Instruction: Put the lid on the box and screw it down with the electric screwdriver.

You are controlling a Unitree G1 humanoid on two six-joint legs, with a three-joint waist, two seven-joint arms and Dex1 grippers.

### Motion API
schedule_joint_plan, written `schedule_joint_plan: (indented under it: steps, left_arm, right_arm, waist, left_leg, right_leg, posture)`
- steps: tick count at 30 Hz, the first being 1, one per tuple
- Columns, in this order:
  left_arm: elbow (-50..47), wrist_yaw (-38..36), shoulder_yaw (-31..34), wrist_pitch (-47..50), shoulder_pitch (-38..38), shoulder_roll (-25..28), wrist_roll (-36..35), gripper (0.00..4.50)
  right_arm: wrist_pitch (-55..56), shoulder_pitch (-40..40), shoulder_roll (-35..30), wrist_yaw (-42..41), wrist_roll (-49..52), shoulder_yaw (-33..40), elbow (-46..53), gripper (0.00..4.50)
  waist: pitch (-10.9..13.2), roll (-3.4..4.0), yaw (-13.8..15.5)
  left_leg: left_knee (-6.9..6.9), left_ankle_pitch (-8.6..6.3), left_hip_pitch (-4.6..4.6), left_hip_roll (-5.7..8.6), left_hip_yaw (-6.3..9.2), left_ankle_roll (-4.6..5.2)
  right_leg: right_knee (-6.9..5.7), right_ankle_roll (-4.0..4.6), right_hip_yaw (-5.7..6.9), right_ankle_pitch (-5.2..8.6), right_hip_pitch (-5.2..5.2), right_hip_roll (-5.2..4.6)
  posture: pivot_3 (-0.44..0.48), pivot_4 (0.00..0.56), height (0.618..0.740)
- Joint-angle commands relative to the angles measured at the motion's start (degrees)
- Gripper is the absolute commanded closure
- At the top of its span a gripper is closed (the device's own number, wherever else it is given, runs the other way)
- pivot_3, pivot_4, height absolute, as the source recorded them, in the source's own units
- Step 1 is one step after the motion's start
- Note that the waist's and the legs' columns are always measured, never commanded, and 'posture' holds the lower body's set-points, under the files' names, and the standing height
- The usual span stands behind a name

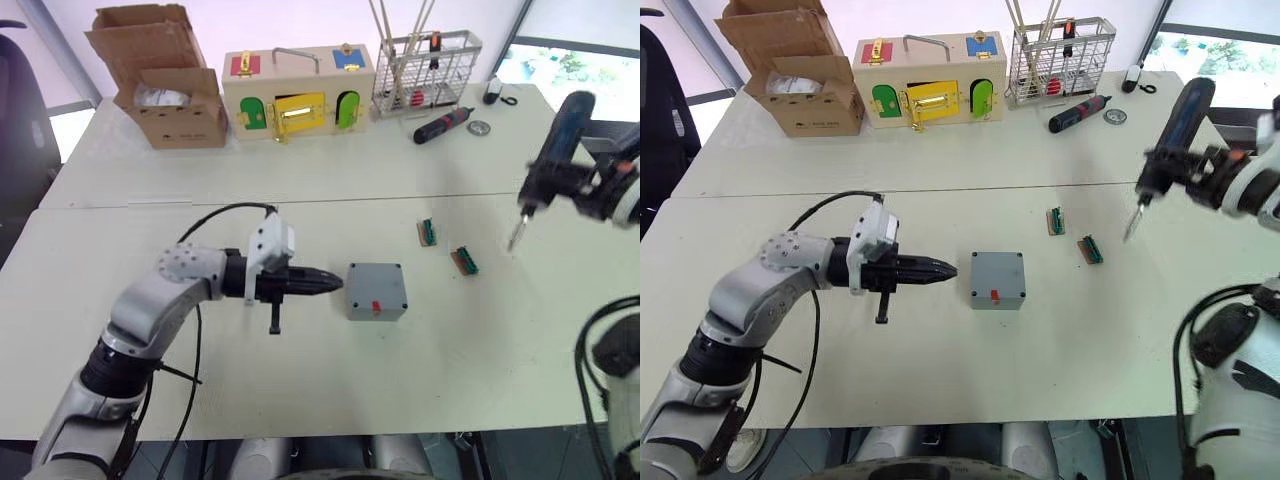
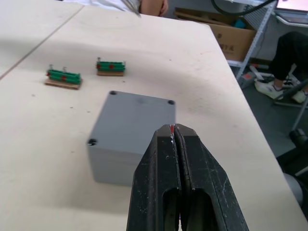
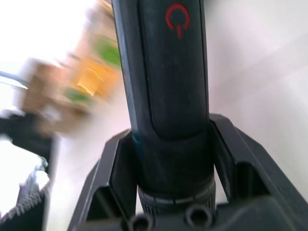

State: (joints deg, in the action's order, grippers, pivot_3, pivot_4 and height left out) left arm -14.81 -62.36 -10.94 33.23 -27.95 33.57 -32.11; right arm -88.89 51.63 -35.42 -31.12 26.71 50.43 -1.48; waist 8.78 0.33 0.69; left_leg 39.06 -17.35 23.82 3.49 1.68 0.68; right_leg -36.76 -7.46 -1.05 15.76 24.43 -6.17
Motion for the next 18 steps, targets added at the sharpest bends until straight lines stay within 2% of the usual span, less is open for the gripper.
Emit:
schedule_joint_plan:
  steps: [1,3,6,8,14,18]
  left_arm:
    - [6.5,1.5,1.8,-0.2,-5.4,-2.7,0.5,4.5]
    - [8.2,2.0,1.4,0.4,-7.4,-4.0,0.9,4.5]
    - [8.7,1.7,0.0,0.5,-9.3,-5.8,1.4,4.5]
    - [9.0,1.4,-0.6,0.6,-10.1,-6.7,1.7,4.5]
    - [10.0,-0.2,-3.8,-2.2,-10.5,-9.4,4.4,4.5]
    - [12.0,0.0,-5.2,-4.6,-8.9,-11.5,6.5,4.5]
  right_arm:
    - [14.5,-1.6,17.3,7.4,5.9,3.9,28.5,2.68]
    - [21.3,-7.2,25.0,10.3,5.4,-1.5,38.4,2.68]
    - [28.1,-15.8,30.3,12.6,4.4,-9.6,46.0,2.68]
    - [31.6,-20.6,31.4,14.5,3.2,-14.0,48.3,2.68]
    - [44.1,-33.6,28.6,15.6,-3.4,-27.9,52.1,2.68]
    - [50.0,-39.2,29.1,16.8,-5.9,-35.5,52.3,2.68]
  waist:
    - [0.0,0.0,-0.1]
    - [0.0,0.0,0.0]
    - [0.0,0.0,0.0]
    - [0.0,0.0,-0.2]
    - [0.0,0.0,-0.9]
    - [0.0,0.0,-1.7]
  left_leg:
    - [0.08,0.01,0.0,0.01,0.0,-0.01]
    - [0.08,0.07,0.01,0.02,0.0,-0.11]
    - [0.06,0.07,0.01,0.1,0.1,-0.11]
    - [0.07,0.06,0.01,0.24,0.1,-0.09]
    - [0.11,0.14,-0.07,0.57,0.06,0.04]
    - [0.06,0.14,-0.17,0.54,0.07,0.04]
  right_leg:
    - [-0.3,0.0,-0.01,0.0,0.09,-0.01]
    - [-0.47,-0.02,-0.02,0.0,0.17,0.0]
    - [-0.59,-0.03,-0.03,0.0,0.2,0.02]
    - [-0.59,-0.03,-0.04,-0.01,0.18,-0.1]
    - [-0.52,-0.03,-0.03,-0.01,0.15,-0.39]
    - [-0.55,-0.05,-0.02,0.01,0.11,-0.38]
  posture:
    - [0.0,0.15,0.737]
    - [0.0,0.15,0.737]
    - [0.0,0.15,0.737]
    - [0.0,0.15,0.737]
    - [0.0,0.15,0.737]
    - [0.0,0.15,0.737]
